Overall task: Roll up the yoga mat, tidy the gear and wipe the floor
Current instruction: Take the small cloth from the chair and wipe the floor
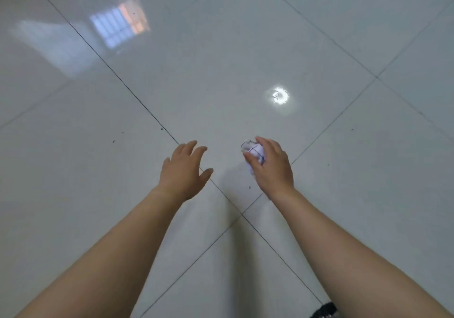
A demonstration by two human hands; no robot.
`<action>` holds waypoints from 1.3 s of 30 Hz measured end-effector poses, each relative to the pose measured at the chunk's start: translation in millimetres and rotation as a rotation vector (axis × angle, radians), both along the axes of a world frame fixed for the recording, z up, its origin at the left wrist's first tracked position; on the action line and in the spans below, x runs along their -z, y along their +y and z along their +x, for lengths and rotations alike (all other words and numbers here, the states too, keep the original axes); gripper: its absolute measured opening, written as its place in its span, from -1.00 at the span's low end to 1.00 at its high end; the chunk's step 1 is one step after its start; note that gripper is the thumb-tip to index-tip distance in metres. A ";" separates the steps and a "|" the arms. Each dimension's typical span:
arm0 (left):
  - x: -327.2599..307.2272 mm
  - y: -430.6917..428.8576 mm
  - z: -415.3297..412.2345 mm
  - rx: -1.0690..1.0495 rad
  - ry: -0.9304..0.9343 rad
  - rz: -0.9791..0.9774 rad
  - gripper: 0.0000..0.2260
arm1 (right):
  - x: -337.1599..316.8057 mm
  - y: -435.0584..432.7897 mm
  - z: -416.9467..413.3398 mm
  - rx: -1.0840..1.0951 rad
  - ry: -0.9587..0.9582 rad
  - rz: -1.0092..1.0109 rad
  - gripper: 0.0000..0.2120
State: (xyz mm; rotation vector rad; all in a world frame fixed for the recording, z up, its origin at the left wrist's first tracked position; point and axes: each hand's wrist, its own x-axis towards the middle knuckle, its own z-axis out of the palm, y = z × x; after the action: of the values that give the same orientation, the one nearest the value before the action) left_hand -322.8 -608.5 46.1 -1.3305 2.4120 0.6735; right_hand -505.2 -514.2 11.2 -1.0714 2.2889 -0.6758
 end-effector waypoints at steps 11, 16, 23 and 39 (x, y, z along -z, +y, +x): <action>98.7 17.5 20.0 0.015 -0.174 0.002 -0.06 | 83.9 43.3 28.1 -0.467 0.392 0.151 -0.43; 99.4 15.2 18.7 -0.007 -0.149 -0.010 -0.05 | 89.6 30.5 14.4 -0.391 0.370 0.129 -0.43; 100.7 13.7 19.4 -0.035 -0.102 -0.037 -0.02 | 83.0 5.6 27.6 -0.326 0.296 0.200 -0.43; 74.7 13.6 -108.4 0.320 -0.069 -0.090 -0.05 | 90.8 31.0 -76.6 -0.054 0.321 0.006 -0.50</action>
State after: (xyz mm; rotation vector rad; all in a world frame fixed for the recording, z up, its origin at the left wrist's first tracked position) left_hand -431.2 -595.0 -28.6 -0.9476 2.5431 0.4306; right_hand -581.8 -483.2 -79.5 -1.3142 2.5160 -0.5046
